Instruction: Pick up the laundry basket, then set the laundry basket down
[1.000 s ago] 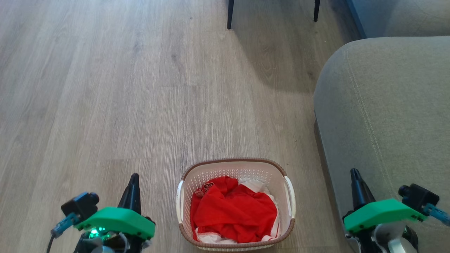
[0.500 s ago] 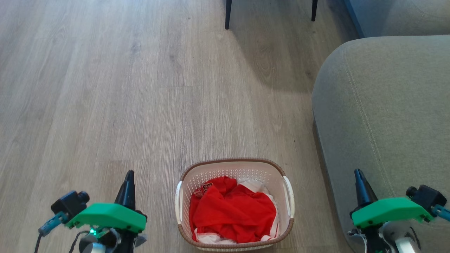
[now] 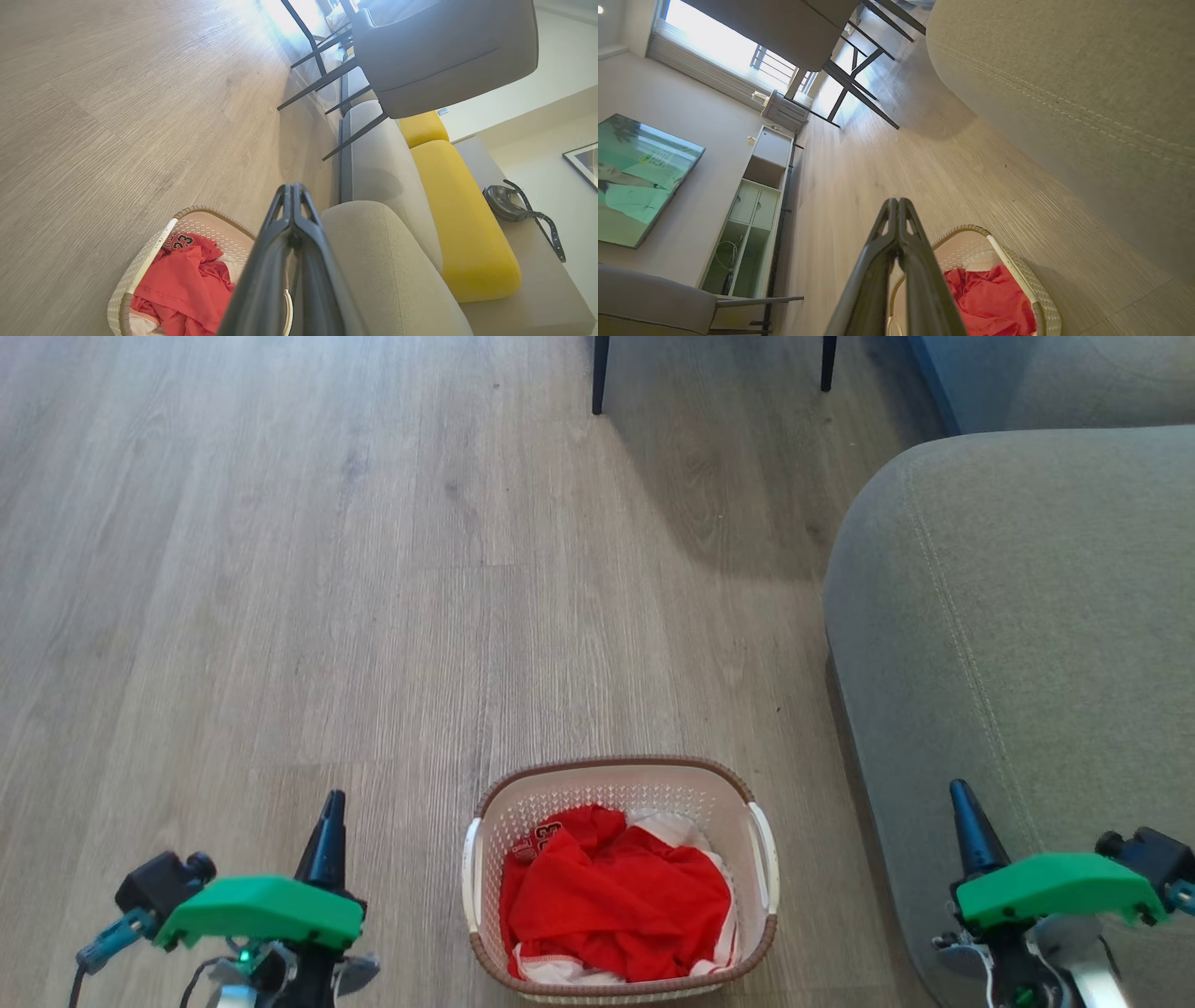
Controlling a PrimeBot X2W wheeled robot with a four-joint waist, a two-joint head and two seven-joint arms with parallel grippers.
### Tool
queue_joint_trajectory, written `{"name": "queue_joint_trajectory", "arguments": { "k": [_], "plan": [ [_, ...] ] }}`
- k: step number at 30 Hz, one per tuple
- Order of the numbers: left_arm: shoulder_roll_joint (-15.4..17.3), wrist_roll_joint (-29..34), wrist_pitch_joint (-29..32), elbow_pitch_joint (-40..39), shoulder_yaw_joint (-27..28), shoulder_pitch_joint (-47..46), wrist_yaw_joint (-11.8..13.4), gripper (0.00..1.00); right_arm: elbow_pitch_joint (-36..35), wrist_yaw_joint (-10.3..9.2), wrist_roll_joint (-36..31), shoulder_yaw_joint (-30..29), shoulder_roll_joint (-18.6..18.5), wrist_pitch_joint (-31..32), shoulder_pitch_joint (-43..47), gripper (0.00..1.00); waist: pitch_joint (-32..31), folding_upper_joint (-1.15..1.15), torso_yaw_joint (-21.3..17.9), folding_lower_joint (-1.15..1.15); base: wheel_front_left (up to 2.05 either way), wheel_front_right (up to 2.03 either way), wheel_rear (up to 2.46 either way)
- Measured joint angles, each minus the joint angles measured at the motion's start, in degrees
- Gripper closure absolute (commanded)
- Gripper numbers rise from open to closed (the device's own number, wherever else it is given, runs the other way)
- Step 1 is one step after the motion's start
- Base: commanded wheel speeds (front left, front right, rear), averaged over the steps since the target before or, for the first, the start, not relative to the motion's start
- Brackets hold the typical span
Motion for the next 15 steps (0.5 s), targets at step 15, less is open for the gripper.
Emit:
{"name": "queue_joint_trajectory", "arguments": {
  "k": [15],
  "plan": [
    [0.0,-9.0,2.3,0.2,2.2,-1.1,-0.8,1.00,0.4,0.01,8.8,-1.6,-0.2,2.5,-0.1,1.00,0.0,0.00,-0.5,0.00,0.00,0.00,0.00]
  ]
}}
